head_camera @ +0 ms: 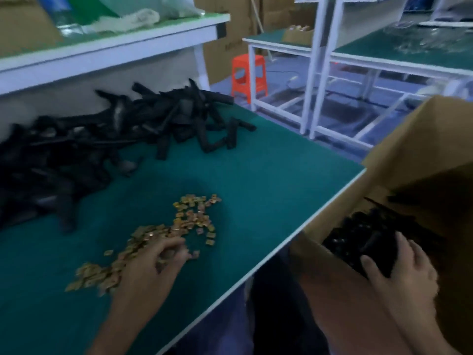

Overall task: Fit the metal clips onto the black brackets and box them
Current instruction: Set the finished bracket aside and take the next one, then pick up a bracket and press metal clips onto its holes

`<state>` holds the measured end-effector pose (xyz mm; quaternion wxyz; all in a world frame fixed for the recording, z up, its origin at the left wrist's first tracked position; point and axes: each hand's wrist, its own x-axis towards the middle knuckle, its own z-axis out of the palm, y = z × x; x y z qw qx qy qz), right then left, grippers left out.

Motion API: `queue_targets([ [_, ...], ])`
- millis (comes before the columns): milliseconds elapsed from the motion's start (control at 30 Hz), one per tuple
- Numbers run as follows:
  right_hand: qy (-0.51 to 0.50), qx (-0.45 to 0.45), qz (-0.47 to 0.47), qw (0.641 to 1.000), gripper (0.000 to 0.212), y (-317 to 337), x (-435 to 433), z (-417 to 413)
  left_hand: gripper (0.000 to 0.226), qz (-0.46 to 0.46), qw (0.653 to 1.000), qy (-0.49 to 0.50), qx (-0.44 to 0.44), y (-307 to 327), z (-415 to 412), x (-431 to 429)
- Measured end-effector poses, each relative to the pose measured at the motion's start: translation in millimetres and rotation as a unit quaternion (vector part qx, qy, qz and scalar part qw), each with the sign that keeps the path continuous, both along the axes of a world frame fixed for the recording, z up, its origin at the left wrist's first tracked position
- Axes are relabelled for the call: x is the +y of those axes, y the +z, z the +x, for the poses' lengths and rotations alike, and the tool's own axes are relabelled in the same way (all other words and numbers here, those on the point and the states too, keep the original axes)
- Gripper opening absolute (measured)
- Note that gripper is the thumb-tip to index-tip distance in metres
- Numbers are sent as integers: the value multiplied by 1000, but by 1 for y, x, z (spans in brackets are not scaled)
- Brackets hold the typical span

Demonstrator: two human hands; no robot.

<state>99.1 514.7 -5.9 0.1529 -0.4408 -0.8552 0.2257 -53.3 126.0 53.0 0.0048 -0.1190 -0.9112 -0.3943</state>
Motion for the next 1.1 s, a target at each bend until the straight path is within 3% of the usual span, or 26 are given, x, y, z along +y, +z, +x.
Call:
queue_targets([
  [100, 136, 97, 21, 986, 63, -3, -52, -41, 10, 16, 994, 110, 5, -2, -24, -34],
  [200, 262, 195, 31, 945, 72, 9, -125, -75, 15, 33, 978, 207, 19, -7, -49, -77],
  [233, 311, 202, 36, 928, 70, 12, -146, -86, 14, 29, 971, 236, 18, -9, -57, -92],
  [333, 394, 173, 35, 902, 38, 11, -189, -111, 28, 0, 953, 303, 1, -15, -82, -128],
  [433, 408, 135, 123, 894, 32, 2, -208, -121, 46, -39, 943, 329, -30, -18, -111, -148],
  [500, 404, 127, 138, 895, 43, 0, -209, -120, 51, -52, 943, 327, -44, -19, -129, -153],
  [633, 382, 147, 136, 902, 45, -4, -207, -120, 34, -80, 947, 305, -65, -22, -153, -156],
  [833, 376, 165, 136, 902, 44, -2, -210, -120, 28, -88, 945, 302, -85, -31, -160, -163],
  [967, 384, 163, 148, 897, 44, -4, -210, -120, 32, -55, 941, 326, -66, -31, -145, -160],
  [1100, 386, 155, 140, 899, 44, -2, -209, -119, 27, 63, 936, 344, -42, -20, -123, -150],
])
